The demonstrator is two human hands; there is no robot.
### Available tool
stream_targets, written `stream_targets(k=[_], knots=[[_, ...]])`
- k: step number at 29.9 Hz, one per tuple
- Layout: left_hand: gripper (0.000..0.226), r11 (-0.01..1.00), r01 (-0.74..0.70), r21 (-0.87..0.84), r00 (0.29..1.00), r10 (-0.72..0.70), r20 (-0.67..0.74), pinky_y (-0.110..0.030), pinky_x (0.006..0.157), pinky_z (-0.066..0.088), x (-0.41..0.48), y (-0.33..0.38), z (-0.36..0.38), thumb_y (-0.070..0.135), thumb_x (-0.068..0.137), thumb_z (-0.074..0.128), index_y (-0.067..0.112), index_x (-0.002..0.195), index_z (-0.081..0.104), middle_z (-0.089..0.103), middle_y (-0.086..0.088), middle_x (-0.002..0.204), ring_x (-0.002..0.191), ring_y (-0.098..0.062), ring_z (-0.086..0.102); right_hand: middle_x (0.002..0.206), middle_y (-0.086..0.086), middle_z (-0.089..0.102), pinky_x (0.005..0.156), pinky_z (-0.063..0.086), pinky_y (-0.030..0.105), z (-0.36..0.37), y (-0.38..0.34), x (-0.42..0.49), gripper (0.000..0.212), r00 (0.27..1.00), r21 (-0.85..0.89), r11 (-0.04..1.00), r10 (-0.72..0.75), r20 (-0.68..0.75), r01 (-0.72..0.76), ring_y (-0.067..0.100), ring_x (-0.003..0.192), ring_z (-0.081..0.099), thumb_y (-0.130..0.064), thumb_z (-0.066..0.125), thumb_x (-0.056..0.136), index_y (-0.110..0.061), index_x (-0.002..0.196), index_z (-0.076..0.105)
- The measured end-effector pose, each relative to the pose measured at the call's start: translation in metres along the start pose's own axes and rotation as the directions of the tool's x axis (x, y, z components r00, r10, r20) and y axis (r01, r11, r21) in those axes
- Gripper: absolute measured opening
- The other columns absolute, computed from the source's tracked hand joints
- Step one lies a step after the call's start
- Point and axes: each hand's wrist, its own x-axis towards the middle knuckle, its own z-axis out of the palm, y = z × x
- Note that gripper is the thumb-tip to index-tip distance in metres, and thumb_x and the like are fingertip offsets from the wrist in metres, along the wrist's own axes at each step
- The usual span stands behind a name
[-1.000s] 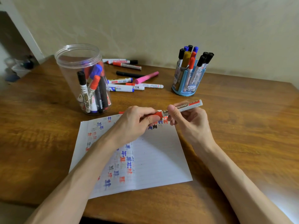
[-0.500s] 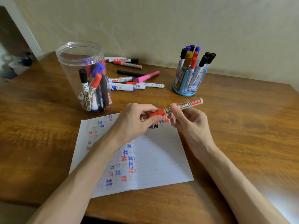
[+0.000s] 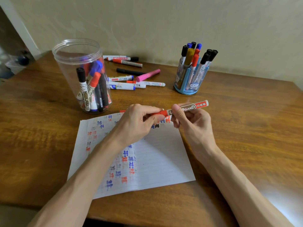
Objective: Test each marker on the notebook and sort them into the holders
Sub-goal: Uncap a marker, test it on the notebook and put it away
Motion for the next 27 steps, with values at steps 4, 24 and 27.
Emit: stream_targets(k=[4, 24, 27], knots=[[0.023, 0.999, 0.031, -0.026, 0.999, -0.03, 0.036, -0.04, 0.078, 0.057, 0.0, -0.001, -0.002, 0.032, 0.098, 0.067, 0.023, 0.116, 0.078, 0.078, -0.001, 0.098, 0.092, -0.017, 0.069, 0.078, 0.006, 0.07, 0.069, 0.052, 0.03, -0.001, 0.0, 0.0, 0.022, 1.0, -0.004, 1.0, -0.004, 0.024, 0.005, 0.017, 0.069, 0.061, -0.031, 0.068, 0.102, -0.011, 0.095, 0.071], [0.029, 0.984, -0.092, 0.153, 0.994, 0.101, -0.049, -0.041, 0.077, 0.055, -0.003, 0.001, 0.005, 0.031, 0.099, 0.065, 0.019, 0.123, 0.074, 0.074, 0.007, 0.097, 0.089, -0.009, 0.067, 0.066, 0.0, 0.065, 0.059, 0.044, 0.027, 0.01, 0.002, 0.003, 0.036, 0.977, 0.081, 0.981, 0.182, -0.114, -0.174, 0.012, 0.061, 0.054, -0.042, 0.073, 0.096, -0.008, 0.083, 0.075], [0.028, 0.99, -0.063, 0.126, 0.996, 0.069, -0.047, -0.036, 0.08, 0.056, -0.002, 0.004, 0.005, 0.028, 0.1, 0.063, 0.019, 0.125, 0.073, 0.073, 0.008, 0.102, 0.094, -0.007, 0.066, 0.065, 0.001, 0.063, 0.058, 0.042, 0.027, 0.007, 0.004, 0.003, 0.036, 0.985, 0.084, 0.988, 0.14, -0.103, -0.132, 0.013, 0.06, 0.051, -0.04, 0.07, 0.098, -0.008, 0.083, 0.075]])
